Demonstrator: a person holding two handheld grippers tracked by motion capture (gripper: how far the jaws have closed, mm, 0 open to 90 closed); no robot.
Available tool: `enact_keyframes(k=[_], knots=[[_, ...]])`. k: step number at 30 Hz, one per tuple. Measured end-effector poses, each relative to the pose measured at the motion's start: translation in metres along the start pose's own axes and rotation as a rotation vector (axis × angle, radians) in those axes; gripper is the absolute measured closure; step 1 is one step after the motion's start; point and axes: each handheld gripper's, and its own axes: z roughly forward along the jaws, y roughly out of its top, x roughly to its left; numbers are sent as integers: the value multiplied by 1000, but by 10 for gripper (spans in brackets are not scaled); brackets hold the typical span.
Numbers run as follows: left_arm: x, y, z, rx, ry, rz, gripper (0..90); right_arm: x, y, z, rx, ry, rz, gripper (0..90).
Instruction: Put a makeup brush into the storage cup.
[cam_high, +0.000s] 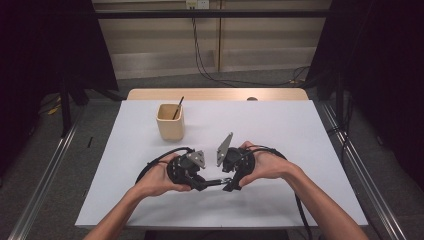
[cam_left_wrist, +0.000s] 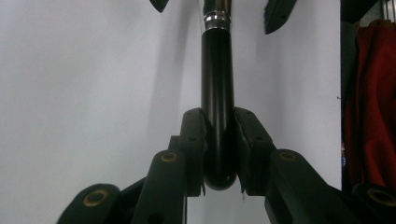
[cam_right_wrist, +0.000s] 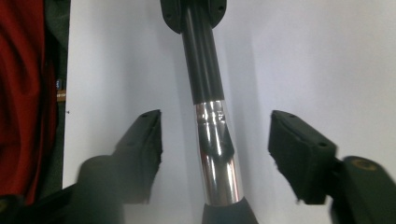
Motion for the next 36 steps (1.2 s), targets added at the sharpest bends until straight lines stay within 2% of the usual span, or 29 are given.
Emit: enact_keyframes(k=[2,3,5,10,15,17,22,24,28,33,36], knots=[[1,-2,-1,-1,-1,2,748,1,-1,-1,-14,-14,-3,260],[0,-3,0,-3,6,-7,749,2,-2,-2,-16,-19,10,249],[1,-5,-1,-1,9,-8,748,2,-3,-4,-30,-48,22,167],[2,-14,-2,-8,0,-26,748,1,-8,-9,-64,-76,45,135],[2,-24,-6,-21,4,-46,748,0,-16,-12,-98,-75,77,90],[2,-27,-8,-33,9,-55,748,0,-19,-13,-107,-79,73,71],[1,-33,-14,-58,16,-68,749,-2,-27,-18,-159,-88,100,51],[0,-35,-16,-67,14,-70,748,-2,-29,-21,-166,-106,110,56],[2,-41,-20,-78,25,-83,749,-2,-34,-24,-190,-102,132,53],[3,-48,-22,-97,36,-105,748,-1,-41,-22,-188,-100,149,54],[1,-51,-23,-116,26,-121,748,0,-45,-20,-188,-112,162,59]])
